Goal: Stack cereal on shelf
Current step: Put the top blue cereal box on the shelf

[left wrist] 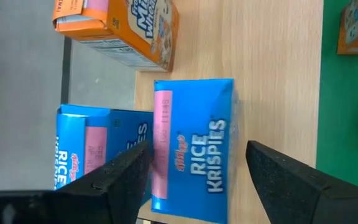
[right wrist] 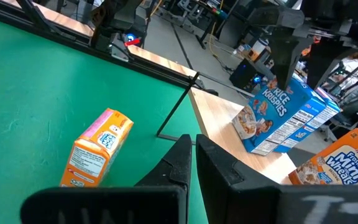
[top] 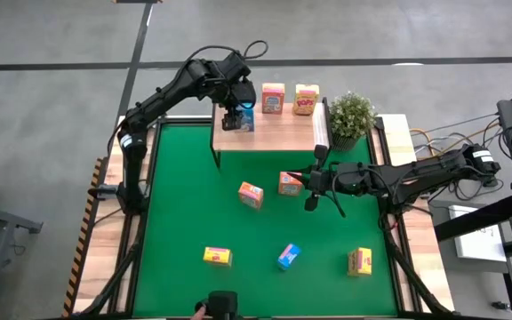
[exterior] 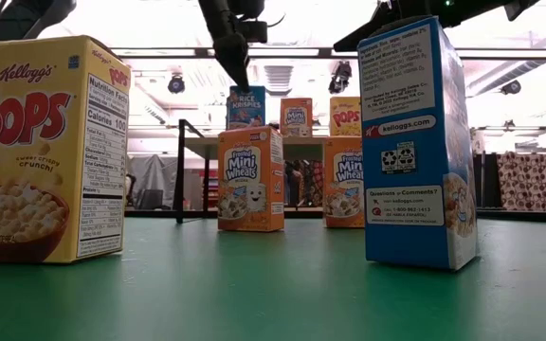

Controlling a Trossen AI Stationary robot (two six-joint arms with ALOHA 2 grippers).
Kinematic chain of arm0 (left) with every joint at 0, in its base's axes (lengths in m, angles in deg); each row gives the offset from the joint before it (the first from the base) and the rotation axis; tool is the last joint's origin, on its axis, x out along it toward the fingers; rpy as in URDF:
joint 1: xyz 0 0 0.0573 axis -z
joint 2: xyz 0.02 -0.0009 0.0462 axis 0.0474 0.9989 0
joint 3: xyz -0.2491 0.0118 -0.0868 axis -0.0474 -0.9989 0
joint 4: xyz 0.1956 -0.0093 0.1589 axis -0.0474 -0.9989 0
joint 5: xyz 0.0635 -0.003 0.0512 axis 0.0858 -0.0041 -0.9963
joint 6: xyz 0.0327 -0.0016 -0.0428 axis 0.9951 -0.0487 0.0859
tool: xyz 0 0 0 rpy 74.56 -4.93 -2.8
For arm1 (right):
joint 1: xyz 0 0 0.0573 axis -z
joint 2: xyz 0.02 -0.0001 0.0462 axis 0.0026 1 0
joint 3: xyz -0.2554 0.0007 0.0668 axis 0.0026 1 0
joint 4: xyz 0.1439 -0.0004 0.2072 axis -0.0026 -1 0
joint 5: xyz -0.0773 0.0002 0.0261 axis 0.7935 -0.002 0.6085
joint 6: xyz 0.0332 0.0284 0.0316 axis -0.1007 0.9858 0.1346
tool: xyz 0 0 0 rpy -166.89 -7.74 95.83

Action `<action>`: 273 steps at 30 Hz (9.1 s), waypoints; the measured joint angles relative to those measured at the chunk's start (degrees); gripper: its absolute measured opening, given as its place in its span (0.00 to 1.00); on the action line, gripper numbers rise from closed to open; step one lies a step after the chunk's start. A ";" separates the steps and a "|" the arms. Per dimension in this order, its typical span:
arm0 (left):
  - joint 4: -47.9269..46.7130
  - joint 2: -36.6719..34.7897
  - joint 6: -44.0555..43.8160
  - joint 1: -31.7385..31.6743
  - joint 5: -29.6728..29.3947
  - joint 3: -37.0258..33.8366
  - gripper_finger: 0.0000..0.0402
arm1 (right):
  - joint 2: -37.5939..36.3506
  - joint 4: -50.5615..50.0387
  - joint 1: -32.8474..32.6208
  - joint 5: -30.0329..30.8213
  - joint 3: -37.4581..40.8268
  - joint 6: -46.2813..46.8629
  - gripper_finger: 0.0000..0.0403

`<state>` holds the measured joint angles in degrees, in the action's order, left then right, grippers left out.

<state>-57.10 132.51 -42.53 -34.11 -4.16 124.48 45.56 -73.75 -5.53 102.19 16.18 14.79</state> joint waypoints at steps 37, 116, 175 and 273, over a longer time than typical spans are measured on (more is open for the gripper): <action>21.67 -34.22 -11.07 5.00 11.90 -45.31 0.63 | 0.03 1.08 4.01 0.04 -0.68 12.90 0.03; 65.02 -72.81 -11.53 5.64 0.13 -93.98 0.63 | 35.63 -14.54 25.79 -5.88 -43.41 20.39 0.03; 65.65 -72.48 -11.27 5.66 0.15 -93.98 0.63 | 37.07 -19.98 24.02 -8.95 -43.29 17.76 0.03; 78.32 -43.62 -10.47 -2.54 -3.52 -82.71 0.00 | 14.05 7.08 16.65 -2.90 -9.16 7.71 0.03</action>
<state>21.22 88.89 -53.00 -36.65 -7.68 41.77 59.61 -66.68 11.12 99.29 7.02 22.50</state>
